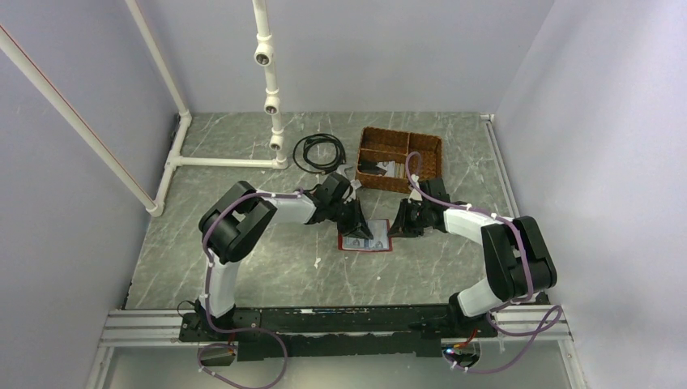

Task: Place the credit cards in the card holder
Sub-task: Insert the credit card into the card holder, then close the card holder at the center of the board.

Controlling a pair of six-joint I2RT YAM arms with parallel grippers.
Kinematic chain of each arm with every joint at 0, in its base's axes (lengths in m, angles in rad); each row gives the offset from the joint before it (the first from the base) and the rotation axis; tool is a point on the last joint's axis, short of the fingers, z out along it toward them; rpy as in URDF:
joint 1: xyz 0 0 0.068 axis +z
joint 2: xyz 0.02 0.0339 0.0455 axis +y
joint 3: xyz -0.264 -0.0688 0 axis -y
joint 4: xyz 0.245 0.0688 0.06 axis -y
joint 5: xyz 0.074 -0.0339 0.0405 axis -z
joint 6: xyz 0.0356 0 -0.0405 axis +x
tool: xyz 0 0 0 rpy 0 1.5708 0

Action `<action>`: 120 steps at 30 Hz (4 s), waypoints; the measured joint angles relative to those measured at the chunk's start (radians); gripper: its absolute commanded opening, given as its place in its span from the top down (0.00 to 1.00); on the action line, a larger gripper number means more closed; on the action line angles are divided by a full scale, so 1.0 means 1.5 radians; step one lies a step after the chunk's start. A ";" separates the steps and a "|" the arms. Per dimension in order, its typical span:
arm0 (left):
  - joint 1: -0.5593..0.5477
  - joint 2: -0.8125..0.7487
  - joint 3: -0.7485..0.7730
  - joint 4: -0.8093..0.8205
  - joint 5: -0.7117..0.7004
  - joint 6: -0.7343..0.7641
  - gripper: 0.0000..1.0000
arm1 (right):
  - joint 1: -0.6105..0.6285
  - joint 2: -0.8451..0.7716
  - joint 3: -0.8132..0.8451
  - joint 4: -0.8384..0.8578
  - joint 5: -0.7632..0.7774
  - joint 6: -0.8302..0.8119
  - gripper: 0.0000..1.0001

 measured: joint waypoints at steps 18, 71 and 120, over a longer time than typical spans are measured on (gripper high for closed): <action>0.027 -0.179 -0.024 -0.259 -0.069 0.148 0.23 | 0.016 -0.007 0.002 -0.009 0.012 -0.018 0.84; 0.008 -0.020 -0.002 0.050 0.070 0.056 0.81 | -0.085 -0.129 0.007 -0.115 0.001 -0.018 0.77; 0.002 0.027 0.073 -0.061 0.064 0.076 1.00 | -0.011 -0.029 0.015 -0.019 -0.102 0.014 1.00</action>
